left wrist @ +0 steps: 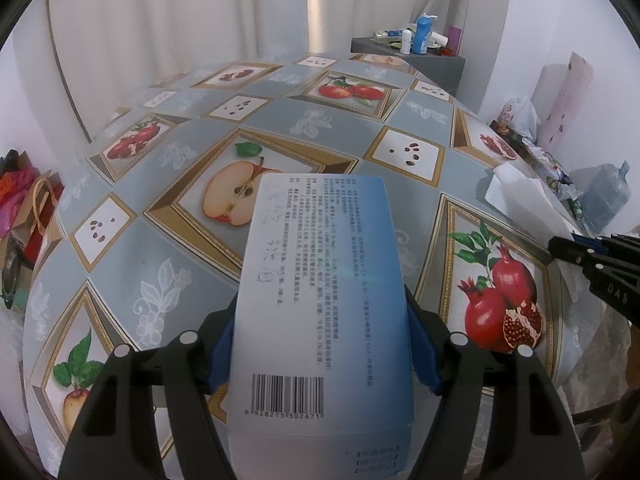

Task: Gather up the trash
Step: 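Lift the tissue box with the left gripper while the right gripper holds the tissue, then carry the tissue box and tissue over the blue wastebasket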

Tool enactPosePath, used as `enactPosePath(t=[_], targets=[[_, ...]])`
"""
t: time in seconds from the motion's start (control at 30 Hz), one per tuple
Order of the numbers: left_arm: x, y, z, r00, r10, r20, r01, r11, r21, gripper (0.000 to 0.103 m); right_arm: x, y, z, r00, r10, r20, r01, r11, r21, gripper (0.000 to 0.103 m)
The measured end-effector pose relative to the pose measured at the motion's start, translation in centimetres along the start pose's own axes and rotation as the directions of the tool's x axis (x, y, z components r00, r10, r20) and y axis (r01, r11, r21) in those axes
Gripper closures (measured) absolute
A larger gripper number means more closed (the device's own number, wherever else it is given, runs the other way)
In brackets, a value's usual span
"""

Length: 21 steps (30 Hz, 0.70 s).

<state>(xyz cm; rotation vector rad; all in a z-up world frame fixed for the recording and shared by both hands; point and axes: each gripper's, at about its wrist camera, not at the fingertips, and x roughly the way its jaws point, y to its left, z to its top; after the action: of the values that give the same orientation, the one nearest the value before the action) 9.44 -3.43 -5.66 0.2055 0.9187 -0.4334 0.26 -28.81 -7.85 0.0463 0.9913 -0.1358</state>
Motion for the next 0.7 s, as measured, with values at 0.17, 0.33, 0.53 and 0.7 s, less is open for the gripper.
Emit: enactPosePath(t=[0.17, 0.33, 0.53, 0.7], targets=[[-0.1, 0.0, 0.0, 1.0, 0.01, 0.007, -0.01, 1.0, 0.006, 0.034, -0.1, 0.1, 0.1, 1.0, 0.003, 0.003, -0.003, 1.0, 0.0, 0.1], [-0.3, -0.1, 0.1, 1.0, 0.012, 0.015, -0.012, 1.0, 0.007, 0.034, -0.2, -0.2, 0.1, 1.0, 0.012, 0.006, -0.012, 1.0, 0.023, 0.1], [-0.9, -0.2, 0.1, 0.999, 0.02, 0.031, -0.021, 1.0, 0.013, 0.034, -0.9, -0.4, 0.4, 0.999, 0.028, 0.022, -0.029, 0.999, 0.043, 0.101], [-1.2, -0.4, 0.2, 0.999, 0.026, 0.043, -0.027, 0.999, 0.018, 0.034, -1.5, -0.7, 0.6, 0.998, 0.041, 0.039, -0.043, 0.998, 0.055, 0.101]])
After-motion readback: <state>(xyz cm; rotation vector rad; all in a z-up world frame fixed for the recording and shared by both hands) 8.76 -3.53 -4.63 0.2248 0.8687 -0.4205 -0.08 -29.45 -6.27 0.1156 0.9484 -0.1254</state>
